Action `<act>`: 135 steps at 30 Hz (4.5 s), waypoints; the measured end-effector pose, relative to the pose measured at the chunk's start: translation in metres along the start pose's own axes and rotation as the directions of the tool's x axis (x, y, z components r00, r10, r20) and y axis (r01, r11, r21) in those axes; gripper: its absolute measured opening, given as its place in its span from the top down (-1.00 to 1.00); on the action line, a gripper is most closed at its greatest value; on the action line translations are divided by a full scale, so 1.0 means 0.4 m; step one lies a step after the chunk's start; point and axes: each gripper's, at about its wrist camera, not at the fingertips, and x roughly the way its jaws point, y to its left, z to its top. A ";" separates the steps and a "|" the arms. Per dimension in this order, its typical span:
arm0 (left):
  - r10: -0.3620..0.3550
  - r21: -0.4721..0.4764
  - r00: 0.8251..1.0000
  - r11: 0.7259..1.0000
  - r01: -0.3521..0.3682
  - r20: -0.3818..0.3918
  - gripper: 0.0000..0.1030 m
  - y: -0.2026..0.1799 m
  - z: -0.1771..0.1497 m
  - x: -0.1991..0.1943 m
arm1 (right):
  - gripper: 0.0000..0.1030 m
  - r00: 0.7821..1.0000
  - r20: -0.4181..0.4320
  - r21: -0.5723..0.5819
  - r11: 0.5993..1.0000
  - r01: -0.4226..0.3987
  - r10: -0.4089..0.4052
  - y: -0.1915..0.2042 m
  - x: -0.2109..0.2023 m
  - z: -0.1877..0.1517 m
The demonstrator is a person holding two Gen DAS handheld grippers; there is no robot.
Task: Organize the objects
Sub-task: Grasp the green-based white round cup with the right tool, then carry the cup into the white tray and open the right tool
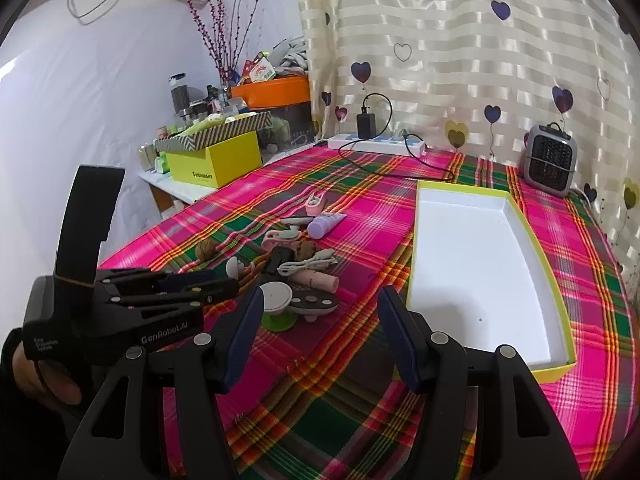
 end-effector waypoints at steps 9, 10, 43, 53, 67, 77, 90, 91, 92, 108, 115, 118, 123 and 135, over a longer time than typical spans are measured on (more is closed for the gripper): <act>-0.008 -0.004 1.000 1.000 0.008 0.009 0.51 0.028 0.001 0.002 | -0.16 0.999 -0.027 -0.017 1.000 -0.023 0.022 0.016 0.025 -0.003; -0.006 0.000 1.000 1.000 0.006 0.011 0.51 0.028 0.002 0.001 | -0.16 0.999 -0.032 -0.018 0.999 -0.031 0.030 0.018 0.029 -0.004; -0.079 -0.031 0.997 0.996 0.078 -0.024 0.37 0.099 0.031 0.075 | 0.01 0.976 -0.196 -0.081 0.990 -0.111 0.093 0.086 0.190 -0.003; -0.082 -0.020 0.996 0.996 0.082 -0.037 0.36 0.101 0.051 0.102 | 0.32 0.972 -0.214 -0.095 0.989 -0.116 0.093 0.094 0.209 0.001; -0.106 -0.014 0.993 0.994 0.106 -0.051 0.39 0.095 0.074 0.125 | 0.32 0.974 -0.190 -0.069 0.988 -0.137 0.122 0.082 0.197 0.005; -0.042 -0.015 0.999 0.999 0.041 -0.026 0.57 0.100 0.066 0.103 | 0.33 0.976 -0.161 -0.063 0.986 -0.156 0.144 0.079 0.175 0.008; -0.011 -0.007 0.999 1.000 0.012 0.037 0.57 0.089 0.070 0.044 | 0.33 0.982 -0.093 -0.055 0.984 -0.167 0.162 0.064 0.132 0.023; -0.010 -0.005 0.999 1.000 0.010 0.043 0.57 0.089 0.071 0.039 | 0.33 0.983 -0.088 -0.054 0.984 -0.168 0.163 0.062 0.129 0.024; -0.006 -0.002 0.999 1.000 0.006 0.050 0.57 0.086 0.072 0.034 | 0.33 0.983 -0.084 -0.054 0.984 -0.169 0.164 0.060 0.127 0.025; -0.014 0.035 0.996 0.999 0.011 0.090 0.57 0.016 0.097 0.007 | 0.32 0.990 -0.008 -0.025 0.989 -0.143 0.143 0.003 0.069 0.043; -0.051 0.045 0.993 0.998 0.046 0.103 0.57 -0.017 0.109 0.004 | 0.32 0.993 0.019 -0.010 0.993 -0.118 0.118 -0.028 0.053 0.051; -0.079 0.060 0.991 0.995 0.073 0.105 0.57 -0.042 0.116 0.008 | 0.32 0.995 0.031 0.004 0.995 -0.097 0.097 -0.051 0.042 0.051; -0.136 0.088 0.986 0.988 0.127 0.100 0.57 -0.087 0.128 0.018 | 0.32 0.997 0.039 0.037 0.997 -0.066 0.064 -0.092 0.030 0.049; -0.248 0.155 0.966 0.960 0.235 0.072 0.57 -0.198 0.149 0.047 | 0.32 0.999 0.039 0.109 0.994 0.022 -0.027 -0.192 0.004 0.033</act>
